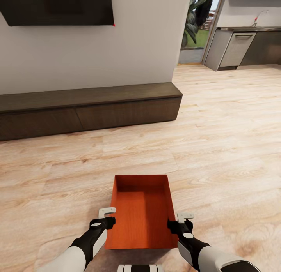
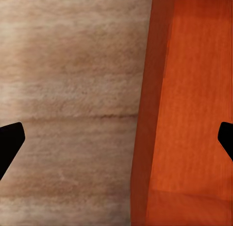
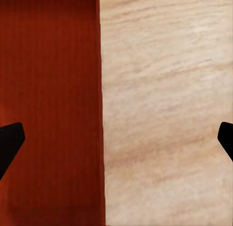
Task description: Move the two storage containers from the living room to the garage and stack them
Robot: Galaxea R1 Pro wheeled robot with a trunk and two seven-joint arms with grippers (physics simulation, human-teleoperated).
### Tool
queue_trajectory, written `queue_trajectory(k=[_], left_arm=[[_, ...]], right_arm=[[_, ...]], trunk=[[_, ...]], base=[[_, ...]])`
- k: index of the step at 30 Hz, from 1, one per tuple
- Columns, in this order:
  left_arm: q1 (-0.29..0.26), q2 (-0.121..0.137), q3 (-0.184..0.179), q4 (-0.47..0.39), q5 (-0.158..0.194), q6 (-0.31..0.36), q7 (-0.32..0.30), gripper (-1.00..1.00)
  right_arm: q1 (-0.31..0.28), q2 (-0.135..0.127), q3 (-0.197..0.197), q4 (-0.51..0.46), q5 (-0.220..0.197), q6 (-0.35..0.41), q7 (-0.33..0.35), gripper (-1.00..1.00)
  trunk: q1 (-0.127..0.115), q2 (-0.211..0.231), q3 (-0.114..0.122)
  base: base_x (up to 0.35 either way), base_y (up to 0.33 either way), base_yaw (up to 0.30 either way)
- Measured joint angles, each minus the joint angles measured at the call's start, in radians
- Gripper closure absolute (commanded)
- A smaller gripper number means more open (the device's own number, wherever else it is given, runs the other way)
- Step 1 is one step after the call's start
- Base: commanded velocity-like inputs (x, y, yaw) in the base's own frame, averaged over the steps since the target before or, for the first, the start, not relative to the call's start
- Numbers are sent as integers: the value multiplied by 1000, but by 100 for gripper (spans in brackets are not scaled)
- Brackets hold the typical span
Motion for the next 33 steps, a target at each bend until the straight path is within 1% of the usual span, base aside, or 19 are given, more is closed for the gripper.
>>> queue_trajectory(k=[7,20,26,28,33], left_arm=[[0,0,-1,-1,-1,-1,0,-100],[0,1,-9,-3,-4,-2,-4,-100],[0,2,-10,-3,-5,-2,-5,-100],[0,2,-10,-3,-5,-2,-5,-100],[0,2,-11,-3,-6,-2,-5,-100]], right_arm=[[0,0,0,0,0,0,-2,-100],[0,1,0,0,3,3,3,-100],[0,6,2,-1,6,6,7,-100],[0,8,3,-1,12,7,7,-100],[0,12,2,-1,44,8,8,-100]], trunk=[[0,0,0],[0,0,0],[0,0,0],[0,0,0],[0,0,0]], base=[[0,-89,0],[0,-2,0],[0,0,0],[0,0,0],[0,0,0]])
